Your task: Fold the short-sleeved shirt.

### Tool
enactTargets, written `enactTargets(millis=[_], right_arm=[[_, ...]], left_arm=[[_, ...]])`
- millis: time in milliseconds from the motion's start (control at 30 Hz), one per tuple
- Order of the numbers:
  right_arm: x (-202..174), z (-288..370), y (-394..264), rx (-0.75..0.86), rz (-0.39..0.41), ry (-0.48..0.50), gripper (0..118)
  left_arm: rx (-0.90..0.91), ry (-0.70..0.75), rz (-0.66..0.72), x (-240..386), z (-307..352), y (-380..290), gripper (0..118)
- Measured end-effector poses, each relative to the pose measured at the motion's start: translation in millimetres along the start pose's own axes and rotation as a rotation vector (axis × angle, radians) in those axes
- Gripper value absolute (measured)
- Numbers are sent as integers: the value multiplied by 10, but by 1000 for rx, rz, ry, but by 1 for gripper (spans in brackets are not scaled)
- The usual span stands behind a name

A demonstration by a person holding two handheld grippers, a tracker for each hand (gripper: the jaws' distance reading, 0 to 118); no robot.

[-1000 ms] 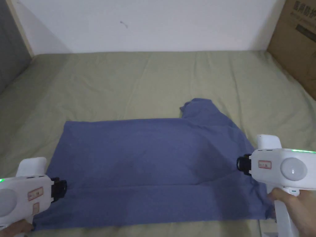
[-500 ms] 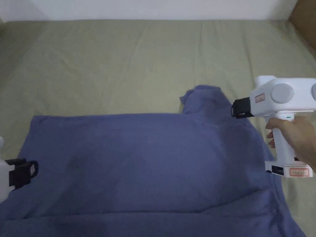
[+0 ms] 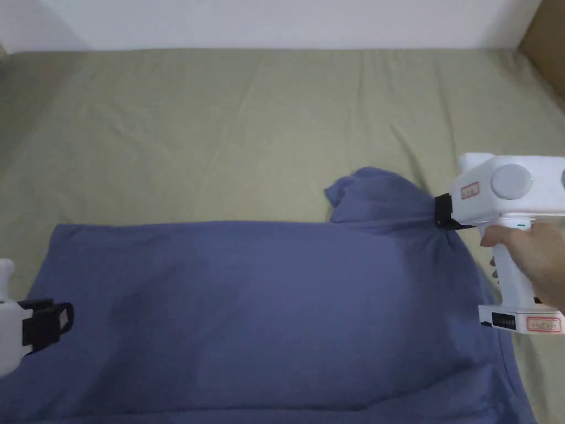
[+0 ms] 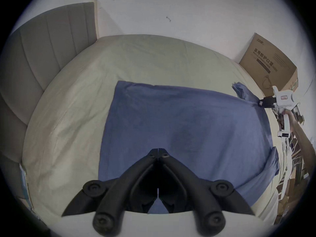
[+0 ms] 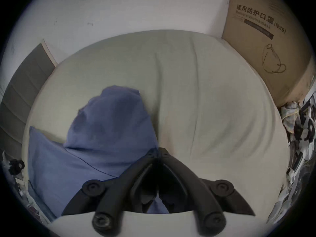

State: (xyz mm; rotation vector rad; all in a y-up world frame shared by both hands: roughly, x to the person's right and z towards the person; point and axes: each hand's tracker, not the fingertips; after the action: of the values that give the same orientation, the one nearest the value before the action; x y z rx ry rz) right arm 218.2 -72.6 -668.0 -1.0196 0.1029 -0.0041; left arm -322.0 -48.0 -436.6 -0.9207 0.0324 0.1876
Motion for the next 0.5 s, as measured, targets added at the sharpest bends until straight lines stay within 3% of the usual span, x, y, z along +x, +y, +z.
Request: enactTargets(millis=[100, 233, 267, 333, 367, 400, 500], right_arm=[[-21, 129, 48, 15, 55, -5, 0], [-78, 157, 63, 25, 56, -23, 0], [-72, 141, 62, 22, 62, -24, 0], [-49, 116, 75, 13, 60, -17, 0], [-37, 99, 77, 9, 59, -13, 0], [-29, 88, 75, 6, 57, -10, 0], [-12, 60, 62, 3, 54, 1, 0]], left_arm=[[17, 6, 25, -94, -36, 142, 0], [39, 29, 54, -247, -221, 456, 3], [39, 40, 58, -292, -281, 520, 16], [36, 57, 76, -435, -466, 724, 76], [14, 62, 100, -513, -582, 819, 94], [7, 84, 118, -568, -685, 893, 99], [33, 113, 149, -707, -915, 1094, 97]])
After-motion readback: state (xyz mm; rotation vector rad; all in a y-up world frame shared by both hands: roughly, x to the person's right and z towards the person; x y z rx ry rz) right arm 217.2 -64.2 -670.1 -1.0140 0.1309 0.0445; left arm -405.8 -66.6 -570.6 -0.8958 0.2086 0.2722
